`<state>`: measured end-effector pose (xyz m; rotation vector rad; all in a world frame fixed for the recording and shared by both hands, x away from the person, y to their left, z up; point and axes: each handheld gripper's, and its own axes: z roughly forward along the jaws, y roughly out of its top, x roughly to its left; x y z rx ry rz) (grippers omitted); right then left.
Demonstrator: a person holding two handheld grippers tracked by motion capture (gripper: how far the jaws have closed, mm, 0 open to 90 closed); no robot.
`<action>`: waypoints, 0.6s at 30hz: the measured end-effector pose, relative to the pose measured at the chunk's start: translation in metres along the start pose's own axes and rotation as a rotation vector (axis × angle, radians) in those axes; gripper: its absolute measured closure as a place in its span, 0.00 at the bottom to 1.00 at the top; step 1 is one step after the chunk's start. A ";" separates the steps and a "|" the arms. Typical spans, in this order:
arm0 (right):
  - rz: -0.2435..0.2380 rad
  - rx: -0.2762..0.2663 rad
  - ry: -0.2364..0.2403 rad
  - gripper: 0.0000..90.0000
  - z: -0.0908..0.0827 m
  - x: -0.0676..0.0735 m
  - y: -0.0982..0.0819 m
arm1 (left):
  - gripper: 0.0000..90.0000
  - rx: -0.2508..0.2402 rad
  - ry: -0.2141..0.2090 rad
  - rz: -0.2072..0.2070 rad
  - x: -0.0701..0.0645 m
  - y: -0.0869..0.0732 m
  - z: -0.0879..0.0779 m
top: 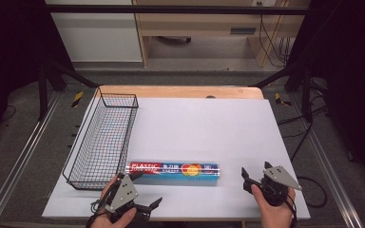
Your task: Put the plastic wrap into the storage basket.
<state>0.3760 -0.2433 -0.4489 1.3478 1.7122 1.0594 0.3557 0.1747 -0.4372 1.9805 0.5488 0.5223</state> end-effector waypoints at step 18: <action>0.029 -0.029 -0.029 0.12 -0.014 -0.018 -0.002 | 0.05 0.218 -0.153 0.263 0.038 0.078 0.042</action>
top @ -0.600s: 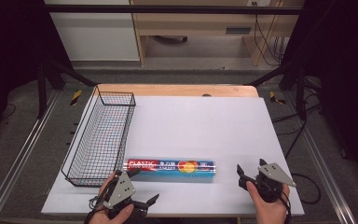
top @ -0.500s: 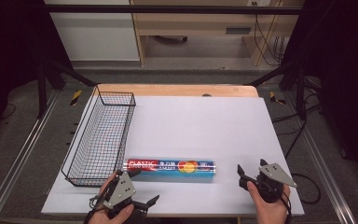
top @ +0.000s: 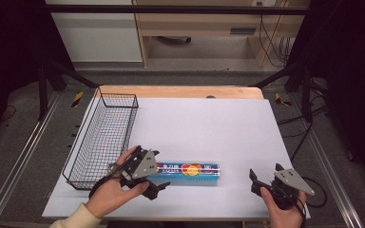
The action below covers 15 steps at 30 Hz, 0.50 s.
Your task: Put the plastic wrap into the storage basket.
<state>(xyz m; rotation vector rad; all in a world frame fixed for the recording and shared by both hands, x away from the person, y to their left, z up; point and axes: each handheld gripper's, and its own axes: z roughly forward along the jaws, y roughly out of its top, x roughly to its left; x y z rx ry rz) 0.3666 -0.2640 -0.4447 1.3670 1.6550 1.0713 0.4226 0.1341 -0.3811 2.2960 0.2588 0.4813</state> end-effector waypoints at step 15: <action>0.026 0.004 0.010 0.11 0.002 -0.003 -0.002 | 0.05 0.184 -0.201 0.021 0.021 0.002 0.043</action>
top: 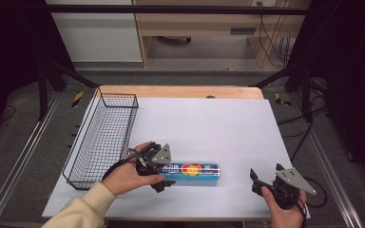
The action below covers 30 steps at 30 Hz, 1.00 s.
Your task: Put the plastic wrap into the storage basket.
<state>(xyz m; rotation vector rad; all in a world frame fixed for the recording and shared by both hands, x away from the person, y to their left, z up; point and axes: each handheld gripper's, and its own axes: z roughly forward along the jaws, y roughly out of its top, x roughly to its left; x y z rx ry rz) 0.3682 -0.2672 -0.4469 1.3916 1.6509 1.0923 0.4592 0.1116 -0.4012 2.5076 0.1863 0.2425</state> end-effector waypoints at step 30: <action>-0.011 0.026 0.038 0.12 0.005 0.004 -0.001 | 0.19 0.214 -0.010 0.056 0.011 -0.006 0.027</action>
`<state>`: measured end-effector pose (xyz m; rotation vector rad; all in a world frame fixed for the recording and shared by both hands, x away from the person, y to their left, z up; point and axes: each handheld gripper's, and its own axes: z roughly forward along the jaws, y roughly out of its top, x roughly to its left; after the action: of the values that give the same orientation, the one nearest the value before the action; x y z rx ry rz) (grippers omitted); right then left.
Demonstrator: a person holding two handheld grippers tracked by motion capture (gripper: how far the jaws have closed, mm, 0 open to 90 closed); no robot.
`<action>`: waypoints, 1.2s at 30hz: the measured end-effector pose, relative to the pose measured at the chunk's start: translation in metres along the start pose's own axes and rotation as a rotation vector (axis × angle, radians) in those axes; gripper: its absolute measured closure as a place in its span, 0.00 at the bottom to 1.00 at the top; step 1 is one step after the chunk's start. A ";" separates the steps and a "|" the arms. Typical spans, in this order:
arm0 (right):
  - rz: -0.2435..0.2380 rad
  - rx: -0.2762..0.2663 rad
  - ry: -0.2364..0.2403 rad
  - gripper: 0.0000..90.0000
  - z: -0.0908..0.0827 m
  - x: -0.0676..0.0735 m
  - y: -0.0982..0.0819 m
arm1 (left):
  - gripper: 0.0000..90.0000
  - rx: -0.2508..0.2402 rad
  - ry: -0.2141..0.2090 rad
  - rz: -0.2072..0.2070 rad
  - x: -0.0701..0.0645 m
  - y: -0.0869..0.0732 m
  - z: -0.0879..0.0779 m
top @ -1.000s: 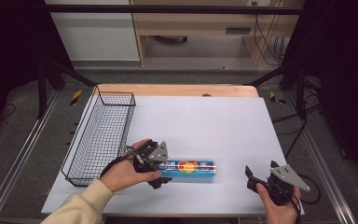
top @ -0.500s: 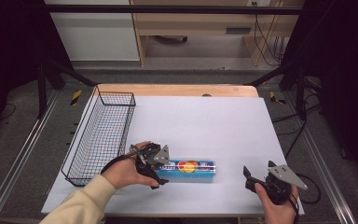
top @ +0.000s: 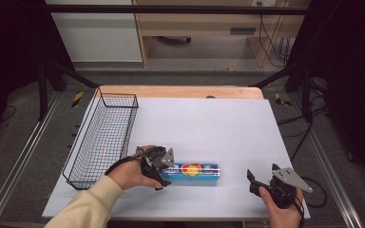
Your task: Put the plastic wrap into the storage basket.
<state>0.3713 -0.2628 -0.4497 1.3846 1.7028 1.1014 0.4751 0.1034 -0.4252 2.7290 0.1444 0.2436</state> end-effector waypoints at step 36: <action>-0.003 0.021 0.035 0.13 0.003 0.003 -0.001 | 0.28 0.036 -0.050 -0.018 0.009 0.000 0.028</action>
<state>0.3732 -0.2591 -0.4522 1.3829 1.7452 1.1153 0.4893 0.0939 -0.4491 2.7655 0.1612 0.1689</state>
